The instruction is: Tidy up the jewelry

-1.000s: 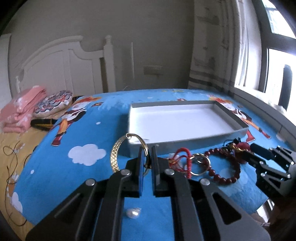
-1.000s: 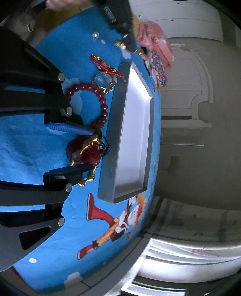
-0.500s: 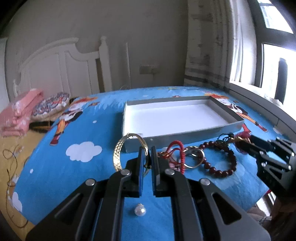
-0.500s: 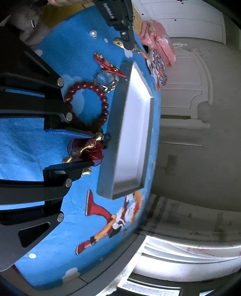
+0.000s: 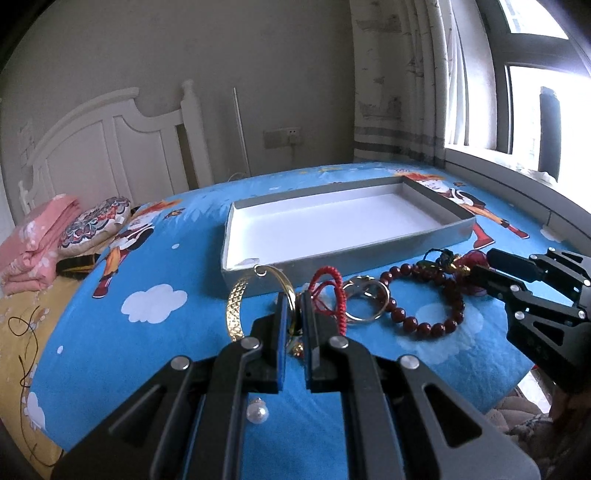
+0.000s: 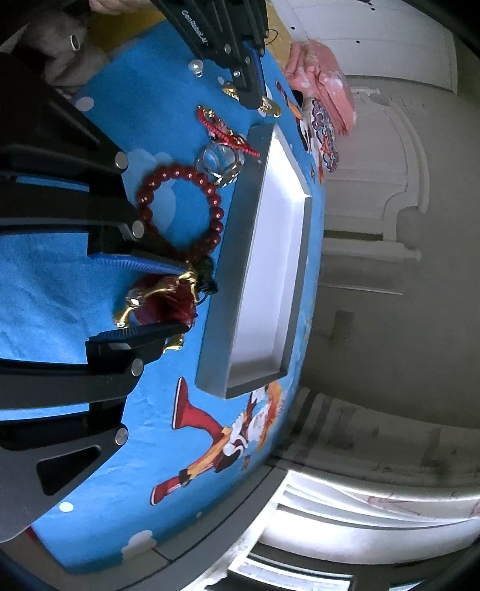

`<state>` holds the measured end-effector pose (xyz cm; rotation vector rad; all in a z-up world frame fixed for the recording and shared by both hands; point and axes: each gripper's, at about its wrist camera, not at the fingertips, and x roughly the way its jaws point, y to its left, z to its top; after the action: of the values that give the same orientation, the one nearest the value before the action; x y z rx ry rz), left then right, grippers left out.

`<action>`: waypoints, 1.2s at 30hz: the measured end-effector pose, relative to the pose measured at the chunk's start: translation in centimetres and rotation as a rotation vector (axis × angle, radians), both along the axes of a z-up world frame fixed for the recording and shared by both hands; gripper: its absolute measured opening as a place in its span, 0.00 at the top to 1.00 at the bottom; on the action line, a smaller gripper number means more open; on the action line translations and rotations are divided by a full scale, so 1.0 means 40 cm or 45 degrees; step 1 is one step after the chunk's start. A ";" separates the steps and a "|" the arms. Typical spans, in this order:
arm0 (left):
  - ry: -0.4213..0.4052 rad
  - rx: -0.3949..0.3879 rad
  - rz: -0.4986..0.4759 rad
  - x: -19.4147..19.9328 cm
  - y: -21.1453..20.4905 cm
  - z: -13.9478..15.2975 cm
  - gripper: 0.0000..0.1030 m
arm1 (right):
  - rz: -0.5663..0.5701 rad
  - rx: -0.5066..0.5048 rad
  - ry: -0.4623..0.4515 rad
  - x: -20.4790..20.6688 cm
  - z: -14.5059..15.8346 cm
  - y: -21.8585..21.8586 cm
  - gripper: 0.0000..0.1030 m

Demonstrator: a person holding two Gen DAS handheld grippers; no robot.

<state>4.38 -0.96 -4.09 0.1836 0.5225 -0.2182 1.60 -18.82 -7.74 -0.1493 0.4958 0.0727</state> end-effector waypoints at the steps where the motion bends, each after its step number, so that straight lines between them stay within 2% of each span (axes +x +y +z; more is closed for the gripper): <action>1: 0.001 0.001 0.001 0.000 0.000 0.000 0.93 | 0.002 -0.004 -0.004 -0.002 0.000 0.004 0.74; 9: 0.003 -0.003 0.004 0.002 0.003 0.000 0.93 | -0.043 -0.074 -0.100 -0.031 0.023 0.012 0.74; 15: 0.015 -0.008 0.004 0.004 0.000 -0.004 0.93 | 0.087 -0.105 0.004 -0.034 -0.001 0.040 0.76; 20: 0.005 0.001 0.008 -0.003 0.003 -0.002 0.93 | 0.078 -0.115 0.097 0.000 -0.038 0.042 0.87; 23: 0.018 -0.008 0.014 0.000 0.005 -0.006 0.93 | 0.058 -0.140 0.101 0.006 -0.045 0.036 0.87; 26: 0.028 -0.002 0.003 0.001 0.002 -0.010 0.93 | 0.108 -0.162 0.103 0.017 -0.050 0.038 0.87; 31: 0.004 0.018 0.010 -0.004 0.000 -0.002 0.93 | 0.118 -0.129 0.024 -0.019 -0.042 0.034 0.90; 36: -0.015 0.041 -0.006 -0.011 -0.015 0.006 0.93 | 0.012 -0.085 -0.157 -0.043 0.036 -0.006 0.90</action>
<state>3.94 -1.55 -3.83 0.2176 0.5139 -0.2132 -0.12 -19.05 -6.32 -0.2201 0.3747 0.0558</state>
